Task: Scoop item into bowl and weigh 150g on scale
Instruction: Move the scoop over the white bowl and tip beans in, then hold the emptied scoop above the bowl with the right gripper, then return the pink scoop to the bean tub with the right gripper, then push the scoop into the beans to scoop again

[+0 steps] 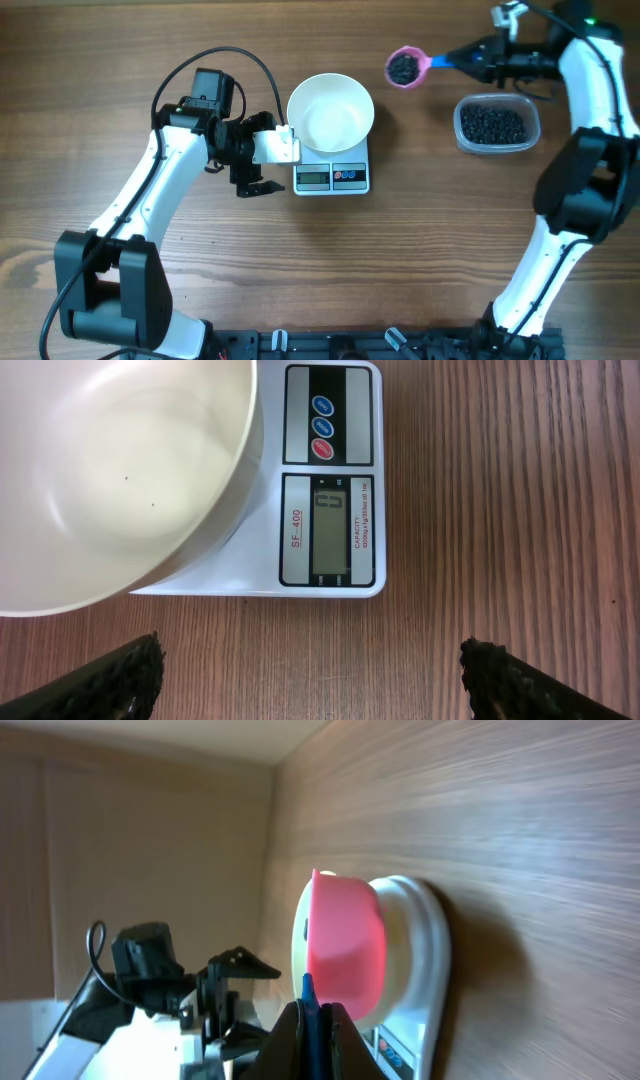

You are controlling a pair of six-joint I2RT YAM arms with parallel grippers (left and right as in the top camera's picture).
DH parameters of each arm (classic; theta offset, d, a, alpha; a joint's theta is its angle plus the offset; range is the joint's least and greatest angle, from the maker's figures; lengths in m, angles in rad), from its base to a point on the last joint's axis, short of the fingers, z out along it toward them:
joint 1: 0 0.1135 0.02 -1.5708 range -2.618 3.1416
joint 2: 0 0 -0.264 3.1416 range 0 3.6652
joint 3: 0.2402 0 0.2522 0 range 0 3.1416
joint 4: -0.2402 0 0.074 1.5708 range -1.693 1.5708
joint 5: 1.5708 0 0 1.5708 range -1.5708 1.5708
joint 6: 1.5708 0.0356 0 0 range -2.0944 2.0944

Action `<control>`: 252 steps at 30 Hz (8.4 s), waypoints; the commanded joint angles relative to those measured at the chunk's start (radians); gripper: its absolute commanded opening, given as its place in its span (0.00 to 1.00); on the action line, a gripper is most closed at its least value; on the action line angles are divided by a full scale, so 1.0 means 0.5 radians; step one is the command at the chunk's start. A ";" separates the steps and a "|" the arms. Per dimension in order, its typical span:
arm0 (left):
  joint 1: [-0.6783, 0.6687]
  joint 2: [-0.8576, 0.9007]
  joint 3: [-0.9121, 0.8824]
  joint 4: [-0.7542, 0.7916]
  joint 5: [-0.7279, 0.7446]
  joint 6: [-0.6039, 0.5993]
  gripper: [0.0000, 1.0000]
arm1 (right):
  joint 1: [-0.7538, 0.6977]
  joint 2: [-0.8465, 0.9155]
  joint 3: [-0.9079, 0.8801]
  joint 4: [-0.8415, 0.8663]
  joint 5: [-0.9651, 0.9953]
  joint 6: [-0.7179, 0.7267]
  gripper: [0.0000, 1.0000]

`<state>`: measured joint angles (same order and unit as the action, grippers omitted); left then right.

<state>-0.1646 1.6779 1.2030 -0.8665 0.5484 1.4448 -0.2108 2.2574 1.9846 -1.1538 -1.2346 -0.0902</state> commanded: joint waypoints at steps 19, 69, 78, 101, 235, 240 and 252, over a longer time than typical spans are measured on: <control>-0.004 0.023 -0.013 -0.002 0.045 -0.019 1.00 | 0.532 -0.135 0.012 0.374 0.243 -0.026 0.04; -0.003 0.023 -0.013 -0.002 0.045 -0.019 1.00 | 0.726 -0.700 0.011 0.446 0.979 -1.602 0.04; -0.004 0.023 -0.013 -0.002 0.045 -0.019 1.00 | 0.741 -0.700 0.011 0.454 0.948 -1.605 0.04; -0.004 0.023 -0.013 -0.002 0.045 -0.019 1.00 | 0.754 -0.700 0.011 0.434 0.812 -1.742 0.04; -0.003 0.023 -0.013 -0.002 0.045 -0.019 1.00 | -0.221 -0.034 -0.037 -0.349 1.569 -0.129 0.06; -0.004 0.023 -0.013 -0.002 0.045 -0.019 1.00 | -0.221 -0.034 0.113 -0.475 1.569 -0.132 0.12; -0.004 0.023 -0.013 -0.002 0.045 -0.019 1.00 | -0.221 -0.034 0.192 -0.649 1.707 -0.136 0.18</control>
<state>-0.1646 1.6779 1.2030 -0.8665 0.5488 1.4448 -0.3302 2.2147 2.0438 -1.4734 -0.4091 -0.1539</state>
